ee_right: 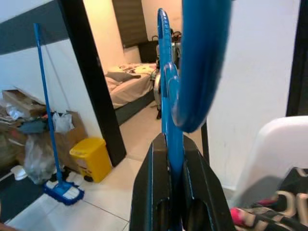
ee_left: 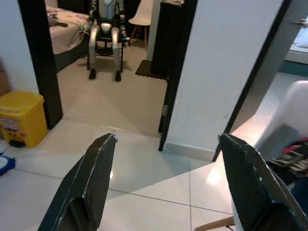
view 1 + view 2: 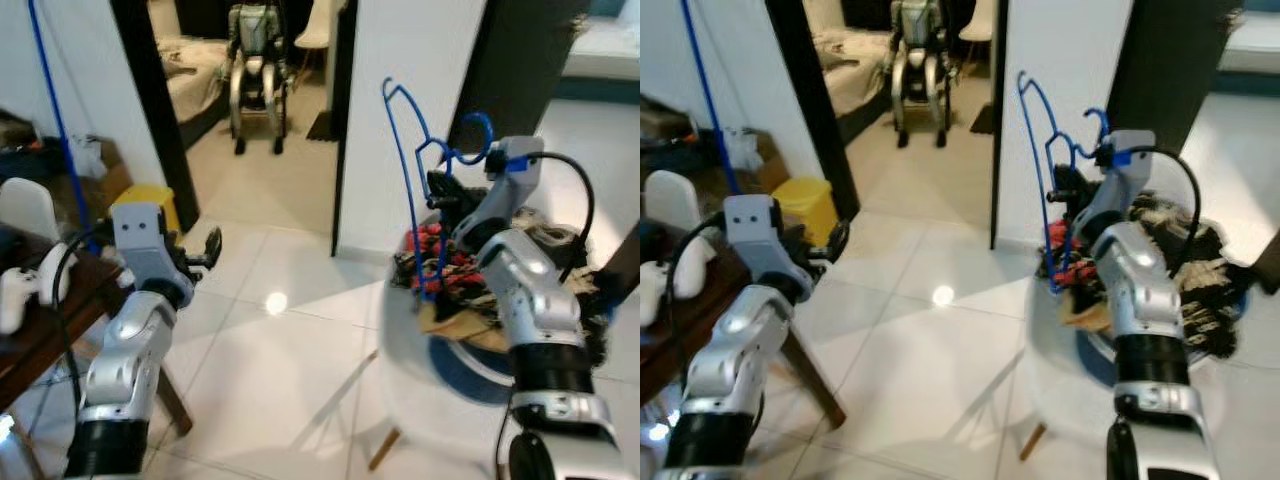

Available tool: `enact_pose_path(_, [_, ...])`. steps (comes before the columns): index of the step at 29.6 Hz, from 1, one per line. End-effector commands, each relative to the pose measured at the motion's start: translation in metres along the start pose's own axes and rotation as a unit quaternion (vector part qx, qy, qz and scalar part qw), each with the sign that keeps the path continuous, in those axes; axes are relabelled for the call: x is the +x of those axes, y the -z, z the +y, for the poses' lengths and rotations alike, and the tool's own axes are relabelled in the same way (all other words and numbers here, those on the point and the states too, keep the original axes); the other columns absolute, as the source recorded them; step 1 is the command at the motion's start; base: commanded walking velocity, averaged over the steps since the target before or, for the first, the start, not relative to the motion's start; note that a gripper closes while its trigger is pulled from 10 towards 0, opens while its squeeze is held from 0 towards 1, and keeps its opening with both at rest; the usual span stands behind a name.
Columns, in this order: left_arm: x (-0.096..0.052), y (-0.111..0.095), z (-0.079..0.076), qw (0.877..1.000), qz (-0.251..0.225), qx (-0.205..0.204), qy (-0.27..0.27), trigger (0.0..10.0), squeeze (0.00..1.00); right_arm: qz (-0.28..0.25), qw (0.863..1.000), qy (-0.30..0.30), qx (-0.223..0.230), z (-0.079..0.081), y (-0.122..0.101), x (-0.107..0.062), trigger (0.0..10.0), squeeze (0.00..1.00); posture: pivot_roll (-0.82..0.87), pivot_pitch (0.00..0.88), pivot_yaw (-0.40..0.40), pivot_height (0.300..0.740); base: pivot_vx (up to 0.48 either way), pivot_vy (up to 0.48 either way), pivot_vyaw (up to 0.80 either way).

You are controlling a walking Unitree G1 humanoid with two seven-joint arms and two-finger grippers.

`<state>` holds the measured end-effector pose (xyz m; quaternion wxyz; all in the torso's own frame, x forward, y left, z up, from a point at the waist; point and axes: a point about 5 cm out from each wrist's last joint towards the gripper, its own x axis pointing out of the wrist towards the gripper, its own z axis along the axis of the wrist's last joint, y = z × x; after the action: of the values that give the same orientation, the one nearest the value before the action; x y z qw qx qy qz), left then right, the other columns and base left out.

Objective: Hang hanger

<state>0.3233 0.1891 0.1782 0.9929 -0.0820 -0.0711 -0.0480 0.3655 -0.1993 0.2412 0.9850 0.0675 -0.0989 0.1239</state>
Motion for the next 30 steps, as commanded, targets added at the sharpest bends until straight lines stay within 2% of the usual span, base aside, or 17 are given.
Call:
enact_pose_path(1, [-0.0002, 0.0041, -0.0036, 1.000, 0.004, -0.004, 0.002, 10.0, 0.00, -0.017, 1.000, -0.008, 0.008, 0.0028, -0.0058, 0.0008, 10.0, 0.00, -0.03, 0.000, 0.013, 0.740, 0.000, -0.409, 0.00])
enact_pose_path(4, [0.0012, 0.0039, -0.0085, 1.000, 0.002, -0.008, 0.008, 10.0, 0.00, -0.025, 1.000, -0.017, 0.009, 0.0057, -0.0087, 0.0012, 10.0, 0.00, -0.03, 0.000, 0.013, 0.740, 0.000, -0.410, 0.00])
enact_pose_path(30, [0.0045, 0.0042, -0.0112, 1.000, -0.002, -0.009, 0.013, 10.0, 0.00, -0.028, 0.999, -0.020, 0.001, 0.0056, -0.0100, 0.0010, 10.0, 0.00, -0.04, 0.000, 0.011, 0.740, 0.000, -0.414, 0.00])
